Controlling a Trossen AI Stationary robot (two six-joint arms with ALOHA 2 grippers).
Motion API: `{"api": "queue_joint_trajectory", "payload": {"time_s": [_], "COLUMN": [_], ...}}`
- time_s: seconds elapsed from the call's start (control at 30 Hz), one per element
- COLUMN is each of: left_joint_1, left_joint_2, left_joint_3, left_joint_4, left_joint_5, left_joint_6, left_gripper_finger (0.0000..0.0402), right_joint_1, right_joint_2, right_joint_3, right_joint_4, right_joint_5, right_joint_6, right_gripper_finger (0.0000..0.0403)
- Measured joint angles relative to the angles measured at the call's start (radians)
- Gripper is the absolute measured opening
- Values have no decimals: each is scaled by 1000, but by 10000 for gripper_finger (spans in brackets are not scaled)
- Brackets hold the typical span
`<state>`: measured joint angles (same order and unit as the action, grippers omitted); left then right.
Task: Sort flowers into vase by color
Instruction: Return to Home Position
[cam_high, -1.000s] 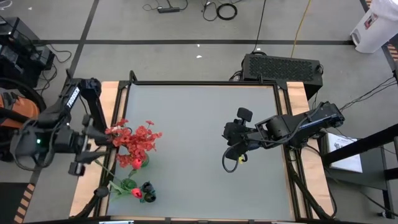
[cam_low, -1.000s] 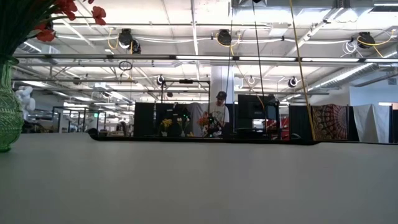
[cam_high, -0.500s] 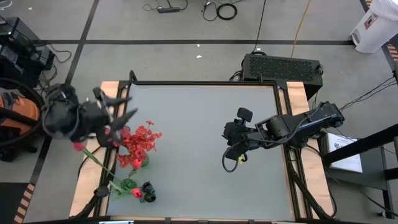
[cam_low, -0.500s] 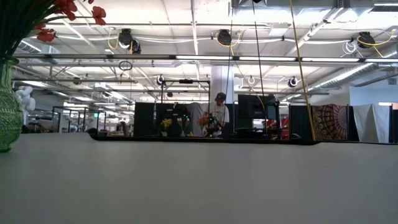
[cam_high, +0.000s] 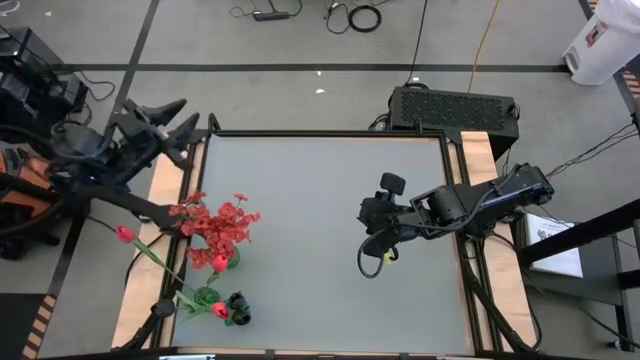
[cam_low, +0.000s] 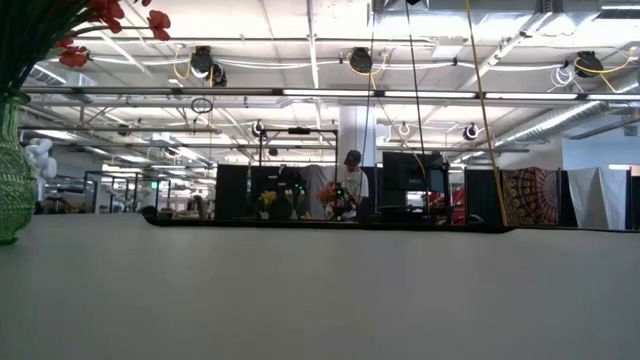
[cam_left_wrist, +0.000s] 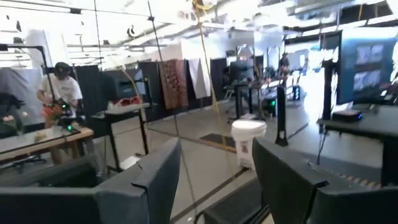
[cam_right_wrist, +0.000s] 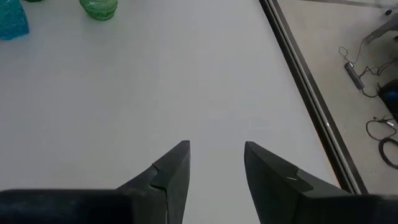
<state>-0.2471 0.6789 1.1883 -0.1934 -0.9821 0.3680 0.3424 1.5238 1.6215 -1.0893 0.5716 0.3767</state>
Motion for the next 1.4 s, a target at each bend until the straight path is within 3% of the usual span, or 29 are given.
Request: {"api": "queue_joint_trajectory", "payload": {"time_s": [0.23, 0.37, 0.47, 0.63, 0.77, 0.87, 1.07, 1.4], "left_joint_1": [206, 399, 570, 845, 1000, 1054, 1065, 1067], "left_joint_2": [59, 99, 97, 57, 42, 51, 67, 62], "left_joint_3": [-67, -104, -107, -107, -107, -107, -187, -429], "left_joint_4": [-64, -70, -84, -207, -368, -489, -556, -549], "left_joint_5": [43, 54, 122, 362, 586, 732, 897, 902], "left_joint_6": [-19, -13, -65, -186, -255, -269, -335, -254], "left_gripper_finger": [208, 208, 208, 208, 208, 208, 208, 208], "right_joint_1": [0, -1, 0, 0, 0, 0, 0, 9], "right_joint_2": [0, 0, 0, 0, 0, 0, 9, -28], "right_joint_3": [0, 0, 0, 0, 0, 0, 0, -109], "right_joint_4": [10, 16, 15, 12, 8, 8, 13, 33], "right_joint_5": [2, 3, 2, 2, 2, 3, 22, 186], "right_joint_6": [-6, -5, 1, 1, -2, -3, -11, -44], "right_gripper_finger": [144, 144, 144, 144, 144, 144, 144, 144]}}
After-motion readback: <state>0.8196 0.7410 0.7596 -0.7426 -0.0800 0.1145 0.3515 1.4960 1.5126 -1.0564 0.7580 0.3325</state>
